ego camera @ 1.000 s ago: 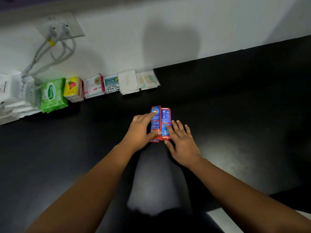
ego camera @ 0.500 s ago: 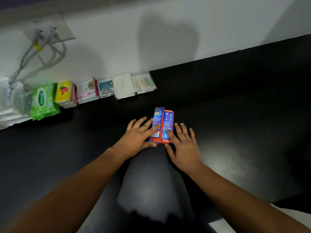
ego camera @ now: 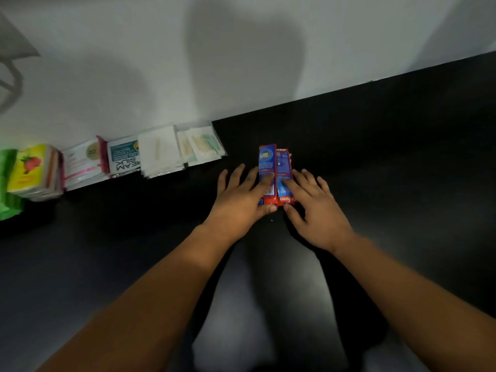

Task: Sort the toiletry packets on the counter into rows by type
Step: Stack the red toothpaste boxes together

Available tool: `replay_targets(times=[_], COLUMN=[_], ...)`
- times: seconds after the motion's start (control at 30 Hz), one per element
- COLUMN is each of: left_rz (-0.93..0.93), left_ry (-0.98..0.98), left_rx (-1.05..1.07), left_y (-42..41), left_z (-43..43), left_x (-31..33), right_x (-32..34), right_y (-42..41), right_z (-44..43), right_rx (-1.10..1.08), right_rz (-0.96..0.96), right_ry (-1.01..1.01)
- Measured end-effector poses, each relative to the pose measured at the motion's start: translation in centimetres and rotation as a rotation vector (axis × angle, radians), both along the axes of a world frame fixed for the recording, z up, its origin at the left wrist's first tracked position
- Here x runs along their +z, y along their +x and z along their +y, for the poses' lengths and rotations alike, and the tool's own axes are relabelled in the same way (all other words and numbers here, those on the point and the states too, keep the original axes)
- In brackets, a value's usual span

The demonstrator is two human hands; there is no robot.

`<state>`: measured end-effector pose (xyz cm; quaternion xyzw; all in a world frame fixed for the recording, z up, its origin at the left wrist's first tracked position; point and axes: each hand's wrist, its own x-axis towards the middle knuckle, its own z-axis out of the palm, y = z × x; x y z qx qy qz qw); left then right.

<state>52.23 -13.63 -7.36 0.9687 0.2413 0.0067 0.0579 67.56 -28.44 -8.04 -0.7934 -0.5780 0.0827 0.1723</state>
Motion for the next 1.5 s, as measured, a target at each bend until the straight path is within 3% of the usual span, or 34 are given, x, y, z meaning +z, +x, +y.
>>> replay_targets(times=[0.6, 0.77, 0.97, 1.07, 1.3, 1.5], left_rz=[-0.086, -0.120, -0.361, -0.397, -0.522, -0.822], left_ry=[0.125, 0.124, 0.100, 0.077, -0.082, -0.511], left_rx=[0.125, 0.177, 0.253, 0.271, 0.294, 0.373], left_y=[10.8, 12.2, 11.2, 11.2, 11.0, 11.4], left_z=[6.0, 6.3, 5.4, 5.5, 5.5, 5.9], left_x=[-0.1, -0.3, -1.0, -1.0, -0.9, 0.1], right_x=[0.6, 0.2, 0.1, 0.2, 0.1, 0.1], right_y=[11.7, 12.3, 11.9, 11.9, 12.0, 12.0], right_z=[8.5, 9.7, 9.6, 9.7, 9.9, 9.9], right_rx=[0.039, 0.033, -0.022, -0.055, -0.031, -0.044], right_rz=[0.037, -0.055, 0.016, 0.039, -0.037, -0.033], right_ry=[-0.022, -0.054, -0.013, 0.006, -0.021, -0.034])
